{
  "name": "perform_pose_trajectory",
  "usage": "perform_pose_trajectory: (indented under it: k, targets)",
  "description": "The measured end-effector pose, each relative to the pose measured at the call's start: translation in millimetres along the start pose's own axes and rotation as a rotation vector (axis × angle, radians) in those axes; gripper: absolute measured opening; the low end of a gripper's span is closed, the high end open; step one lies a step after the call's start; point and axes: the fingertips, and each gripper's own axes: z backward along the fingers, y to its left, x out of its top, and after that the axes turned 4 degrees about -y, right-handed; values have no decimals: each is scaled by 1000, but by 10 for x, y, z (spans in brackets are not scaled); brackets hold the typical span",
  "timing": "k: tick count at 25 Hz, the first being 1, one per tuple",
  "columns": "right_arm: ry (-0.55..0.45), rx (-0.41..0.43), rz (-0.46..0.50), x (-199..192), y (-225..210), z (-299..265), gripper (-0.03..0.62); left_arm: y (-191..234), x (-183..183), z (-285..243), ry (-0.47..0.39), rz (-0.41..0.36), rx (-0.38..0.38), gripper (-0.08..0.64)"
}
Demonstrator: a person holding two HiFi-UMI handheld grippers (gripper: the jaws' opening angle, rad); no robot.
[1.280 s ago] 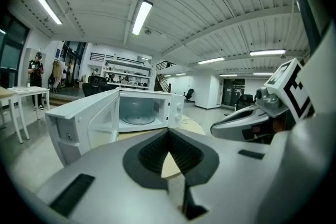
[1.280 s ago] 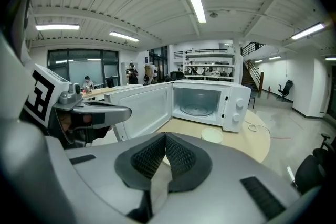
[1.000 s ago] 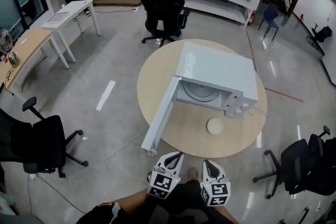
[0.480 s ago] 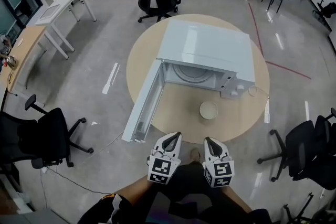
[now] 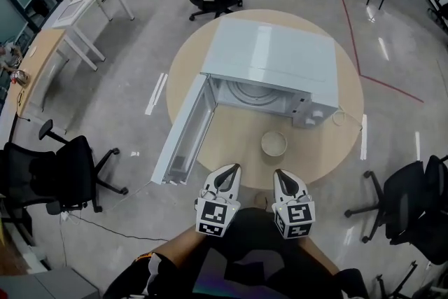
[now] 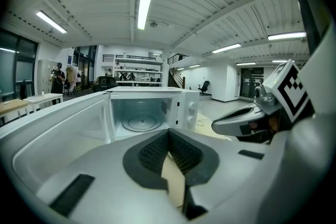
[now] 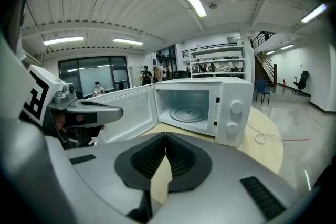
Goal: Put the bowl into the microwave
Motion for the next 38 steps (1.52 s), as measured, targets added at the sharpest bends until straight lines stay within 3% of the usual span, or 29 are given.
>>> perform_pose_trajectory:
  k: [24,31,38]
  targets:
    - [57,140,31,-96,-848,-115,17,-459,97,-691,1,12,129,48]
    - [87,134,8,-220,-1009,-105,17,-633,88,-778,7,-11,123,48]
    - [128,114,-24,-360,-1016,-182,17,-539,-36,-775,17,-1,127,48]
